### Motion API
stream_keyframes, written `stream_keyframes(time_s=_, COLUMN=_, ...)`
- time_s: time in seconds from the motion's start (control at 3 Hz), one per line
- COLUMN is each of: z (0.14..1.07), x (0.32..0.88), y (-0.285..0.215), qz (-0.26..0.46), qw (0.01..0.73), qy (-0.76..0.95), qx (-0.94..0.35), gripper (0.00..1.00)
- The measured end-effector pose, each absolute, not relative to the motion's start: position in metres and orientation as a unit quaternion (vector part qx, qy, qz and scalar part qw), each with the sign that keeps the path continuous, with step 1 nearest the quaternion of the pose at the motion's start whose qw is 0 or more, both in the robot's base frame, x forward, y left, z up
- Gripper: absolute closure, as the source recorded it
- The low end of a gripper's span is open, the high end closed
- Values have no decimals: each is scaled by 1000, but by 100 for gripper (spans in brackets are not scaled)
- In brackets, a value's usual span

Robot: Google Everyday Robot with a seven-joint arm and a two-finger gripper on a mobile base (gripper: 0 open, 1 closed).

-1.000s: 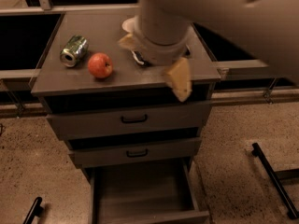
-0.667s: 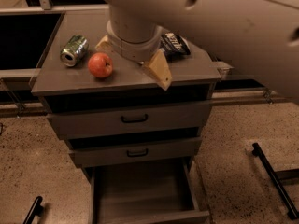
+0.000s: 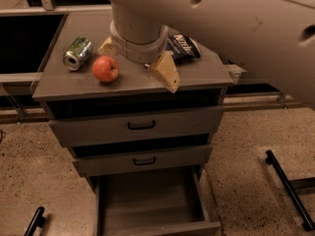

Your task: Place green can into bottom drawer

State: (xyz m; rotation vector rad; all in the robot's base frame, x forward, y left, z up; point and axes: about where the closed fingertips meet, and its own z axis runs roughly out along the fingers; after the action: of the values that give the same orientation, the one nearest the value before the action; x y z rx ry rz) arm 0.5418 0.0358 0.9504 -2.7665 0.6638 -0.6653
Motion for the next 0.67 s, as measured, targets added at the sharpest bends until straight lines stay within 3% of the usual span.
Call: stream_keyframes(time_s=0.67, z=947, x=636, y=57, qz=-255, qw=67, qy=130, qx=-956, gripper=0)
